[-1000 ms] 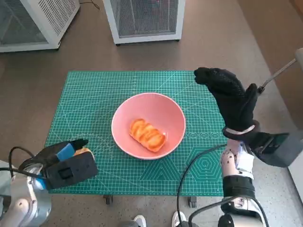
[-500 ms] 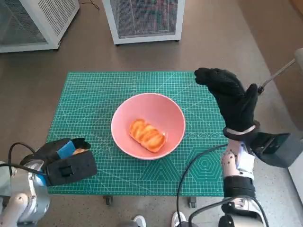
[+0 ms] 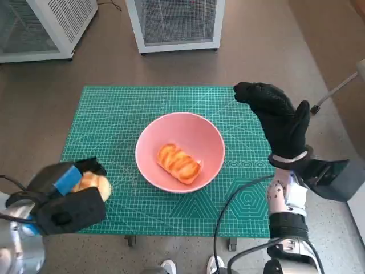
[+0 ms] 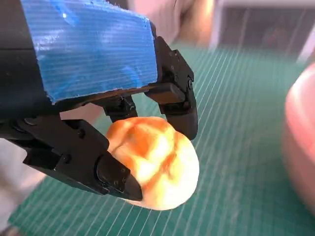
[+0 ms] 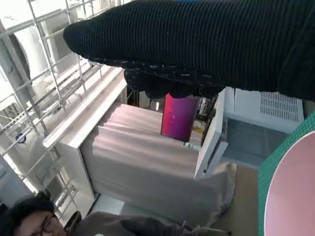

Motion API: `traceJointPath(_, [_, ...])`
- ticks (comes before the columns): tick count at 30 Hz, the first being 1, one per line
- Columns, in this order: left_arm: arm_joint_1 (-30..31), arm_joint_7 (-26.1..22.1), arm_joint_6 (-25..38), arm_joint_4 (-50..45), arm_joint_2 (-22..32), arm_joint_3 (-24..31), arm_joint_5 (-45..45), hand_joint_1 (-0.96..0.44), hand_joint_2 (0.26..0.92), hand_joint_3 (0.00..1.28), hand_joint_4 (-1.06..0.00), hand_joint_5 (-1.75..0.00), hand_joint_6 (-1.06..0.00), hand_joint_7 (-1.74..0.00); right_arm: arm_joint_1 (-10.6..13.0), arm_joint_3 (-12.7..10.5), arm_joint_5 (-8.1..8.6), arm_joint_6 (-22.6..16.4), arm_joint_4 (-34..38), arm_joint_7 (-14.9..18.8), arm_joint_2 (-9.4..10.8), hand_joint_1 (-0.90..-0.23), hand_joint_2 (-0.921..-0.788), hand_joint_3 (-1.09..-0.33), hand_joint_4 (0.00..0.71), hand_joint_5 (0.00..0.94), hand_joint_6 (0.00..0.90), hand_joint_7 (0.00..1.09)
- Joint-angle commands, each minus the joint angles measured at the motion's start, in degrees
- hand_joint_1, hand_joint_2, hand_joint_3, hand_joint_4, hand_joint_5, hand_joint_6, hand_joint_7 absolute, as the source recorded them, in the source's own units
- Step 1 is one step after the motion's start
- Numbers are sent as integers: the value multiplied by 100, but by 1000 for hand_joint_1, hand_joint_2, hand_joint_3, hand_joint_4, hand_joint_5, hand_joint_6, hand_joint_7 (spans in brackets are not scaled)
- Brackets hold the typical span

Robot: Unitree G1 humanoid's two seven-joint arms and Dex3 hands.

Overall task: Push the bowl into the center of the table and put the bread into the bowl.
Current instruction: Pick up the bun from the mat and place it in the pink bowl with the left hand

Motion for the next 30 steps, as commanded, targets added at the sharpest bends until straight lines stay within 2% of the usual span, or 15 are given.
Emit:
traceJointPath(1, [-57, 302, -478, -196, -154, 208, -159, 3, 915, 26, -755, -1104, -674, -1110, 130, -2, 2, 62, 42, 34, -27, -546, -921, -609, 226, 1, 322, 0])
traceJointPath(10, [-514, 1004, -1544, 48, -407, 390, -423, 3, 902, 7, -788, -1085, -745, -1017, 126, -3, -5, 86, 44, 21, -33, -546, -921, -608, 227, 1, 322, 0])
traceJointPath(18, [-1017, 1586, -2384, 658, -682, 113, -426, 2, 903, 6, -770, -1119, -760, -985, 137, -10, 0, 87, 61, 40, -42, -551, -921, -607, 230, 2, 323, 1])
traceJointPath(30, [-2010, 1627, -2822, 1112, -1213, -662, -370, 1, 915, 9, -746, -1180, -734, -977, 154, -16, -4, 101, 42, 40, -71, -553, -921, -608, 229, 1, 322, 0])
